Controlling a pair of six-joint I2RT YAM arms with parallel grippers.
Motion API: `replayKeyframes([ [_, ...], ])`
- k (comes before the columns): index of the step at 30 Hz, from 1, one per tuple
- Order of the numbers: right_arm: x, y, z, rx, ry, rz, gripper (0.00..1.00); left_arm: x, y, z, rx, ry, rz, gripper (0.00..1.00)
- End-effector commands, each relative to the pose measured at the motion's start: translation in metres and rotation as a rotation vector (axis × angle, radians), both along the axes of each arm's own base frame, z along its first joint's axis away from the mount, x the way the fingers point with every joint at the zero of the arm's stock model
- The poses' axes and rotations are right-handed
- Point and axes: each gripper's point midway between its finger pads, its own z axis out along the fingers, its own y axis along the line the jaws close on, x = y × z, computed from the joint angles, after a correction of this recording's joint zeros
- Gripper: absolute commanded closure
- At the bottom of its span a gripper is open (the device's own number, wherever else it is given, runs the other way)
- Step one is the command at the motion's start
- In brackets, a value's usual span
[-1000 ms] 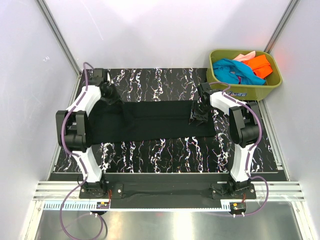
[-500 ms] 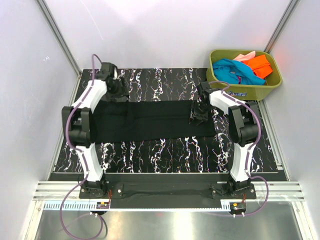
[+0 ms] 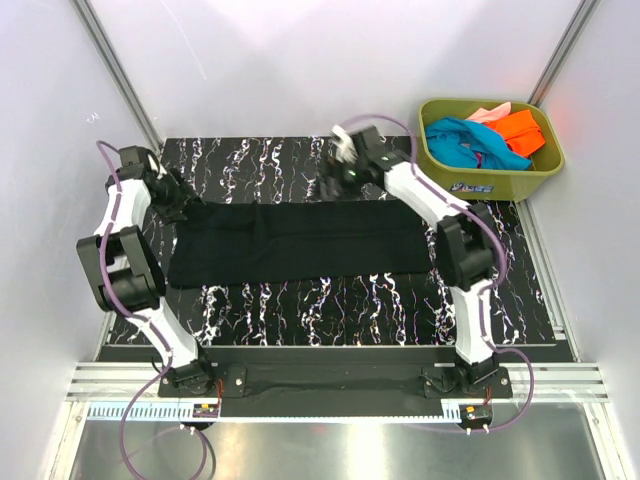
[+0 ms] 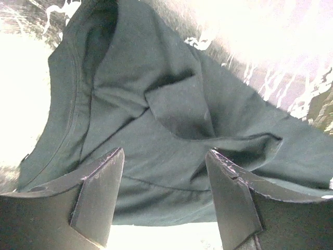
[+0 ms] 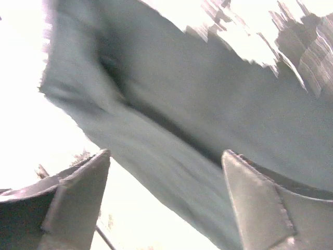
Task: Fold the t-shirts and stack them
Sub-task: Fold the tshirt
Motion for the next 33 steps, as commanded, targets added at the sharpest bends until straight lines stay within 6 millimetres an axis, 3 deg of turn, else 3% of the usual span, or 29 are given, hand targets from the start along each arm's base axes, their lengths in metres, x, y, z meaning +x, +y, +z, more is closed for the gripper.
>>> replayKeyframes([
  [1, 0.017, 0.08, 0.043, 0.203, -0.178, 0.218, 0.0, 0.018, -0.02, 0.003, -0.164, -0.067, -0.045, 0.32],
  [5, 0.023, 0.133, 0.053, 0.302, -0.226, 0.271, 0.0, 0.028, -0.031, -0.007, -0.276, -0.059, -0.027, 0.35],
  [10, 0.022, 0.173, 0.052, 0.35, -0.26, 0.311, 0.0, 0.024, -0.029, -0.024, -0.289, -0.011, 0.028, 0.39],
  [12, 0.019, 0.184, 0.035, 0.349, -0.234, 0.322, 0.0, 0.021, -0.027, -0.031, -0.281, 0.015, 0.051, 0.39],
  [18, 0.018, 0.204, 0.018, 0.392, -0.222, 0.344, 0.05, 0.023, -0.021, -0.038, -0.268, 0.023, 0.097, 0.42],
  [21, 0.018, 0.211, 0.01, 0.395, -0.22, 0.346, 0.2, 0.023, -0.018, -0.037, -0.252, 0.024, 0.107, 0.42],
  [27, 0.022, 0.227, 0.006, 0.431, -0.229, 0.348, 0.25, 0.023, -0.015, -0.033, -0.233, 0.011, 0.116, 0.42],
  [31, 0.025, 0.231, -0.003, 0.447, -0.211, 0.332, 0.42, 0.024, -0.015, -0.037, -0.236, 0.019, 0.115, 0.42],
  [33, 0.025, 0.231, -0.007, 0.44, -0.208, 0.327, 0.56, 0.024, -0.015, -0.037, -0.237, 0.02, 0.113, 0.41],
])
